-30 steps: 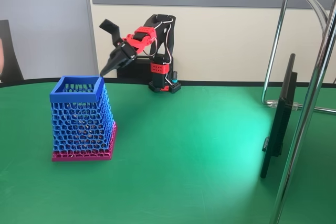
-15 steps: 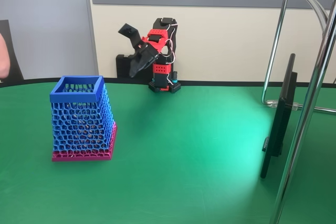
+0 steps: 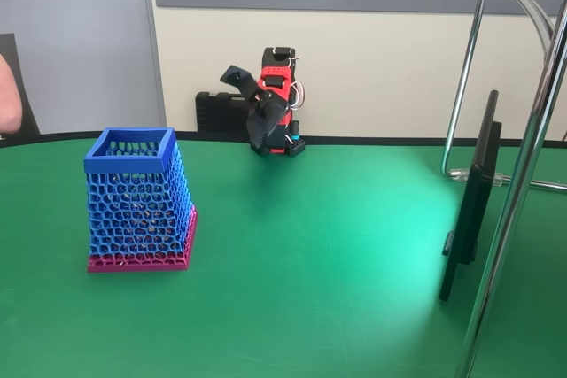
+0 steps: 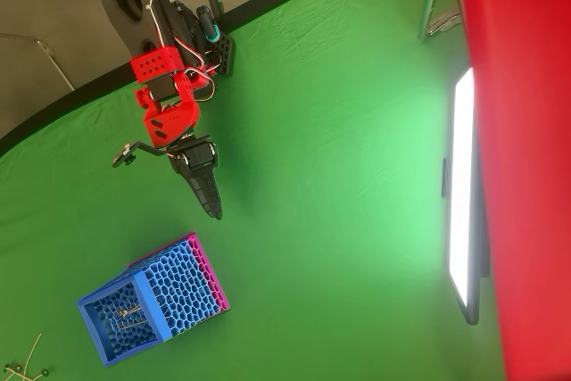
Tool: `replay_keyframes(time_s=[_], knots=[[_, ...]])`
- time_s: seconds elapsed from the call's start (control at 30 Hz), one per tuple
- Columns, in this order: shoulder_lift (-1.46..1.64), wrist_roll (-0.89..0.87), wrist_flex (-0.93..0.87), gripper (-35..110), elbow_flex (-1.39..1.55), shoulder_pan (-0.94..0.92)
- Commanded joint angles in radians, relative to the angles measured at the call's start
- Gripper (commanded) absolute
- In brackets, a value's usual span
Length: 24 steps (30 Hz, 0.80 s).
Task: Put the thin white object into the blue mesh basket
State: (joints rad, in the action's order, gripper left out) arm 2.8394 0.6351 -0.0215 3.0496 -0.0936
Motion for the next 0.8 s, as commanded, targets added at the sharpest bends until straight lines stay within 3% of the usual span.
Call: replay_keyframes(time_s=[0.0,0.77], knots=[[0.049,-0.057,-0.067,20,0.000,0.003],[0.364,-0.477,-0.638,14,0.034,0.098]])
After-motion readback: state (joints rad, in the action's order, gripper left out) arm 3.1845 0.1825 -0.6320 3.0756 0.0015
